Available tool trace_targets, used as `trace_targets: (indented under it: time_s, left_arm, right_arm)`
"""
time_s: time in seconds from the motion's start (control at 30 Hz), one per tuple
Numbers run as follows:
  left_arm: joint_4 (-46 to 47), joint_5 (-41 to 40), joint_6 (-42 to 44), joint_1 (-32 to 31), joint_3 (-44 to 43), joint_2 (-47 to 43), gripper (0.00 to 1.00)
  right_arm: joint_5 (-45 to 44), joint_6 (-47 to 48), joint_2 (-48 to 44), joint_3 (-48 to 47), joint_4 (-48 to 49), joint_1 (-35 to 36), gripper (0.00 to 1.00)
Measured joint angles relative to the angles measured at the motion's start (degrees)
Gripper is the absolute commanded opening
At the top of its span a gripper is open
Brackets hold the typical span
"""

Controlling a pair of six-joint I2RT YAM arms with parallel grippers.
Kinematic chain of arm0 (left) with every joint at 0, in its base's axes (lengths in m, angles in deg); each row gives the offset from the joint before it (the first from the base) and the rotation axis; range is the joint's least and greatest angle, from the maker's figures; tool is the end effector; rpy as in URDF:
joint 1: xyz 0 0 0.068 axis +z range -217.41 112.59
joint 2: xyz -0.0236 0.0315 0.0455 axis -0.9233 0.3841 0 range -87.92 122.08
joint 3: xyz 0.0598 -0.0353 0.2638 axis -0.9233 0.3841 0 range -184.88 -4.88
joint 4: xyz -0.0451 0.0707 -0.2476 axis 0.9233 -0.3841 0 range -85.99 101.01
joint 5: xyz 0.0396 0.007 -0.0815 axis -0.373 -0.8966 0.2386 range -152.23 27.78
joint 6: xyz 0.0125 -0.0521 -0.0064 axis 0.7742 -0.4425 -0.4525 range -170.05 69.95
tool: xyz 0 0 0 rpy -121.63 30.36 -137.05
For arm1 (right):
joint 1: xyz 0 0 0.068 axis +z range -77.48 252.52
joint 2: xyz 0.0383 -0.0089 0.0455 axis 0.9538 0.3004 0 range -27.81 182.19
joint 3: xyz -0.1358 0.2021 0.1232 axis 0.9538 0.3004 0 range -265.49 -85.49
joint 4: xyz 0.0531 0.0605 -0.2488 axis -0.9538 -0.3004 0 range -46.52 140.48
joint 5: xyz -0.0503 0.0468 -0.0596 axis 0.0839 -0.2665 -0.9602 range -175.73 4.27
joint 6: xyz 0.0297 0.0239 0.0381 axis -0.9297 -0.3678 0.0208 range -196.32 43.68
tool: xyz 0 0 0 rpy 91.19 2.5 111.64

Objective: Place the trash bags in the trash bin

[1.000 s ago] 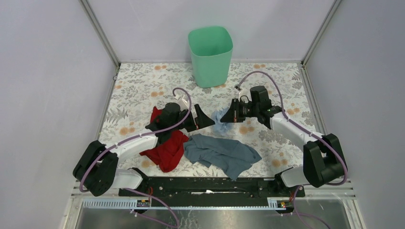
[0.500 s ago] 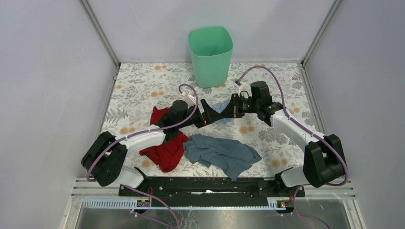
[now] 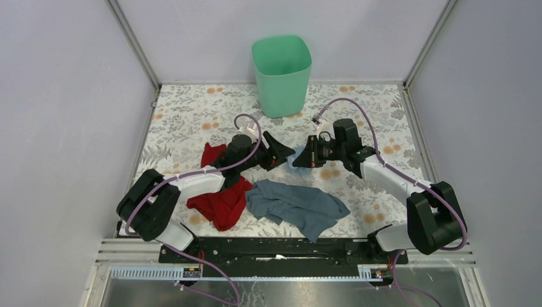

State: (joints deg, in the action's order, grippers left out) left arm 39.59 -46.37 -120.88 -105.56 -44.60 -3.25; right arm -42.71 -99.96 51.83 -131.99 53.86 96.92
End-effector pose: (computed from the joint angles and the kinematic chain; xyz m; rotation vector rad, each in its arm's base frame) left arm 0.2417 -0.2023 0.2152 -0.3904 2.1296 -1.4865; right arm 0.2609 0.1449 0.2400 -0.5033 2.1357 1.2752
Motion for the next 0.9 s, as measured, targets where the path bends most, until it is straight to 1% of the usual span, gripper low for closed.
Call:
trace_targets:
  time_s: [0.07,0.1,0.13,0.17,0.2,0.23,0.3,0.33,0.37,0.43,0.53,0.6,0.63,0.73,0.83,0.9]
  left_arm:
    - [0.13,0.2,-0.61,0.11,-0.02,1.95,0.48]
    - [0.13,0.42,-0.74,0.2,-0.07,2.95,0.4]
    - [0.11,0.55,-0.94,0.26,-0.15,3.63,0.28]
    - [0.07,0.85,-0.9,0.31,-0.35,4.37,0.16]
    - [0.15,1.18,-1.03,0.39,-0.57,4.85,0.05]
    - [0.22,1.75,-0.92,0.52,-0.79,5.14,0.0]
    - [0.44,2.64,-0.57,1.03,-1.01,5.2,0.0]
    - [0.92,3.37,-0.66,1.64,-1.03,5.18,0.0]
    - [1.6,4.09,-0.9,2.58,-0.98,5.18,0.0]
    - [4.2,5.97,-2.21,5.07,-0.26,5.11,0.0]
    - [11.43,9.62,-5.51,9.44,2.97,5.03,0.0]
    - [16.68,11.85,-8.0,11.43,5.68,5.03,0.0]
    - [18.93,12.94,-9.22,11.8,6.73,5.07,0.0]
    - [25.51,16.28,-12.55,12.0,8.61,5.64,0.0]
    - [31.85,18.93,-15.93,12.02,9.03,6.67,0.0]
    - [36.89,20.22,-18.95,12.09,9.38,7.48,0.0]
  right_arm:
    - [-0.04,-0.15,-0.22,0.26,0.94,0.31,0.06]
    - [-0.07,-0.26,-0.35,0.44,1.44,0.46,0.07]
    - [-0.09,-0.39,-0.48,0.57,1.88,0.57,0.1]
    - [-0.26,-0.61,-0.68,0.76,2.34,0.72,0.17]
    - [-0.39,-0.74,-0.74,0.83,2.51,0.81,0.27]
    - [-0.52,-1.03,-0.76,0.85,2.62,0.85,0.35]
    - [-1.16,-1.16,-0.83,0.83,2.27,0.94,0.54]
    - [-1.81,-1.16,-0.96,0.83,1.79,1.01,0.61]
    - [-2.58,-0.9,-1.27,0.85,1.07,1.05,0.68]
    - [-5.33,0.11,-2.93,0.9,-1.73,1.11,0.76]
    - [-11.26,0.83,-7.65,1.42,-6.43,1.16,0.96]
    - [-18.32,-0.55,-11.93,1.77,-9.94,1.16,0.99]
    - [-19.06,-0.9,-12.37,1.79,-10.32,1.16,0.99]
    - [-24.83,-2.93,-13.84,1.79,-12.46,0.87,0.97]
    - [-25.18,-4.26,-12.11,2.01,-12.66,-0.07,0.93]
    - [-23.19,-5.07,-10.56,3.32,-10.25,-0.72,0.9]
